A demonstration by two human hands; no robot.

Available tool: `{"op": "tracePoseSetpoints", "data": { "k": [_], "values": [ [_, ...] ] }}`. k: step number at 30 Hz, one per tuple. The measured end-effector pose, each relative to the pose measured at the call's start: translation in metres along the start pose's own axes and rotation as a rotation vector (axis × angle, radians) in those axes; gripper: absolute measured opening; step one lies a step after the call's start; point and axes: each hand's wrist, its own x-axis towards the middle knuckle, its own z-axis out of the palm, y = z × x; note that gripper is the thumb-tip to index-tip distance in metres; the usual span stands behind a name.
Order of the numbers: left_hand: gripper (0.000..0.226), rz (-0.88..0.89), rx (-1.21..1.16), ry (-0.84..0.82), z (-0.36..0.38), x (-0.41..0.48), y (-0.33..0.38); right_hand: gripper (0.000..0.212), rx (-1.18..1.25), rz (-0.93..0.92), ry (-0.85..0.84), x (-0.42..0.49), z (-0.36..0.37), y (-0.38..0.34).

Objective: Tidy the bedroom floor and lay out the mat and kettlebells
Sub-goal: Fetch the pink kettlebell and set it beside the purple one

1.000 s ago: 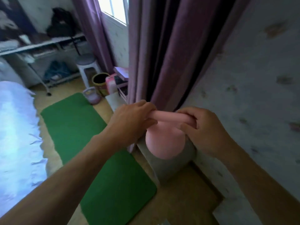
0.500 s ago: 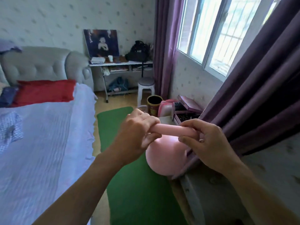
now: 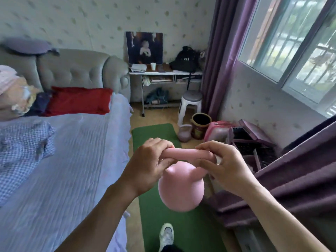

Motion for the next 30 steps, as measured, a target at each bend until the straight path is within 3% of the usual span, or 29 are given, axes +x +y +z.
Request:
{"op": "tracePoseSetpoints", "data": {
  "k": [9, 16, 23, 30],
  "values": [
    [0.019, -0.031, 0.109, 0.006, -0.026, 0.147, -0.128, 0.033, 0.052, -0.066, -0.080, 0.204, 0.055, 0.030],
    [0.022, 0.034, 0.114, -0.013, -0.034, 0.267, -0.192, 0.034, 0.027, -0.058, 0.000, 0.324, 0.055, 0.038],
    [0.020, 0.085, -0.039, -0.097, -0.003, 0.372, -0.264, 0.031, 0.009, 0.104, 0.094, 0.415, 0.056, 0.072],
    [0.018, 0.337, -0.032, -0.264, 0.063, 0.488, -0.345, 0.030, -0.112, 0.360, 0.296, 0.490, 0.073, 0.123]
  ]
}}
